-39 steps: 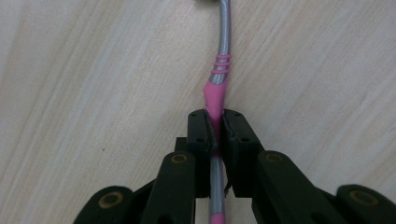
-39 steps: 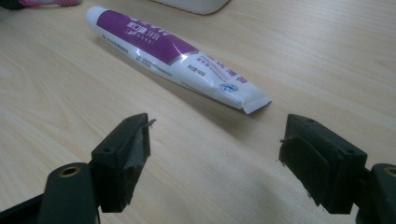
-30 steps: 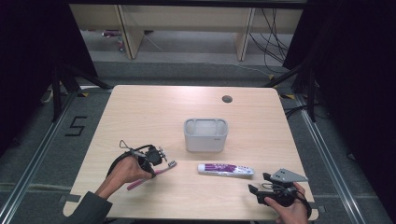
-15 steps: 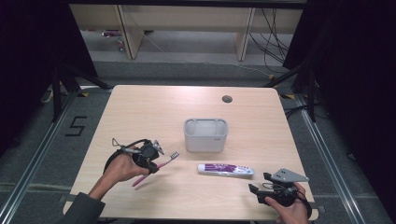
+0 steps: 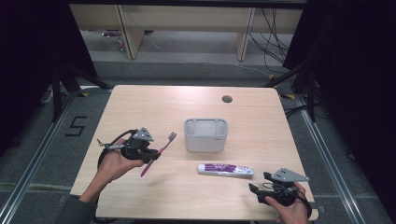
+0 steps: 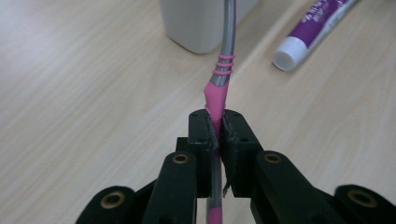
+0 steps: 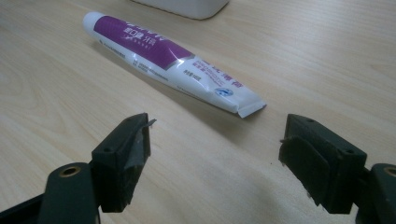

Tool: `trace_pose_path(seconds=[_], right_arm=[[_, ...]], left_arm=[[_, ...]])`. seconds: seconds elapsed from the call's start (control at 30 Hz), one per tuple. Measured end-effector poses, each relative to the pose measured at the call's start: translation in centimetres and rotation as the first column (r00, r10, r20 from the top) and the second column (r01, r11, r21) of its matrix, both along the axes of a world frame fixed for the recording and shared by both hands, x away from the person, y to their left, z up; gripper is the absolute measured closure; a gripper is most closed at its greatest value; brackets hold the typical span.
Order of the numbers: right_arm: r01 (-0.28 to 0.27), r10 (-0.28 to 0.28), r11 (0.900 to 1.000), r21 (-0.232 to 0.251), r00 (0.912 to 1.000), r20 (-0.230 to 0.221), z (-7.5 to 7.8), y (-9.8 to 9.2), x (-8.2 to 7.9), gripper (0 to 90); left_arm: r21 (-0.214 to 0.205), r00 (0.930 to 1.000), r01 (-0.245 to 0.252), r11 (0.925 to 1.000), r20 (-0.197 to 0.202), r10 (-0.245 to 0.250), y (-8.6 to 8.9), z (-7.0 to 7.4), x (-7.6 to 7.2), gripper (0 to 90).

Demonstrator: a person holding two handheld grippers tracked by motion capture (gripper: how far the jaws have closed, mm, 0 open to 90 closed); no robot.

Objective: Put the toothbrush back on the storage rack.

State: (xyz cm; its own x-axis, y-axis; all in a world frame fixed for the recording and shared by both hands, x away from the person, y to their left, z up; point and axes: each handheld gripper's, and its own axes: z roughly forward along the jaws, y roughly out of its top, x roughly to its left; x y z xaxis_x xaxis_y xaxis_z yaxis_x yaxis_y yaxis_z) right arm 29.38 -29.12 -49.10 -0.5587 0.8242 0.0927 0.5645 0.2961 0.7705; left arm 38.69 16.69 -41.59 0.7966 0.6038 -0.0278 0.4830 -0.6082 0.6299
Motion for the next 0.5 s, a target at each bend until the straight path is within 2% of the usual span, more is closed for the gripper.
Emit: trace_pose_path(seconds=[0.03,0.07,0.13,0.2,0.23,0.3,0.33,0.37,0.43,0.5], right_arm=[[0.000,0.000,1.0000,0.000,1.0000,0.000,0.0,0.0,0.0,24.3],[-0.002,0.002,1.0000,0.000,1.0000,-0.003,0.0,0.0,0.0,24.3],[-0.005,0.005,1.0000,-0.005,1.0000,0.004,0.0,0.0,0.0,24.3],[0.006,-0.006,0.9999,0.015,0.9998,-0.017,0.0,0.0,-0.1,24.3],[0.006,-0.006,0.9999,0.015,0.9998,-0.017,0.0,0.0,-0.1,24.3],[0.006,-0.005,0.9998,0.017,0.9998,-0.019,0.0,0.0,-0.1,24.3],[0.006,-0.006,0.9999,0.012,0.9998,-0.018,0.0,0.0,0.0,24.3],[0.006,-0.006,0.9999,0.012,0.9998,-0.018,0.0,0.0,0.0,24.3],[0.006,-0.006,0.9999,0.012,0.9998,-0.018,0.0,0.0,0.0,24.3],[0.004,-0.004,0.9999,0.014,0.9999,-0.013,0.0,0.0,0.0,24.3]], left_arm=[[0.005,0.9998,-0.016,0.9999,0.013,0.016,0.1,0.1,0.0,82.3],[-0.025,0.9987,-0.033,0.9991,0.038,0.034,0.1,0.2,-0.1,82.3],[-0.024,0.9979,-0.041,0.9989,0.050,0.042,0.1,0.3,-0.1,82.3],[-0.057,0.9955,-0.049,0.9972,0.079,0.053,0.1,0.5,0.0,82.3],[-0.057,0.9955,-0.049,0.9972,0.079,0.053,0.1,0.5,0.0,82.3],[-0.071,0.9922,-0.063,0.9955,0.103,0.070,0.0,0.8,0.0,82.3],[-0.085,0.9879,-0.070,0.9939,0.132,0.081,0.0,1.0,0.1,82.3],[-0.085,0.9879,-0.070,0.9939,0.132,0.081,0.0,1.0,0.1,82.3],[-0.107,0.9796,-0.085,0.9907,0.173,0.103,-0.1,1.3,0.2,82.3],[-0.162,0.9666,-0.109,0.9807,0.213,0.143,-0.1,1.7,0.2,82.4]])
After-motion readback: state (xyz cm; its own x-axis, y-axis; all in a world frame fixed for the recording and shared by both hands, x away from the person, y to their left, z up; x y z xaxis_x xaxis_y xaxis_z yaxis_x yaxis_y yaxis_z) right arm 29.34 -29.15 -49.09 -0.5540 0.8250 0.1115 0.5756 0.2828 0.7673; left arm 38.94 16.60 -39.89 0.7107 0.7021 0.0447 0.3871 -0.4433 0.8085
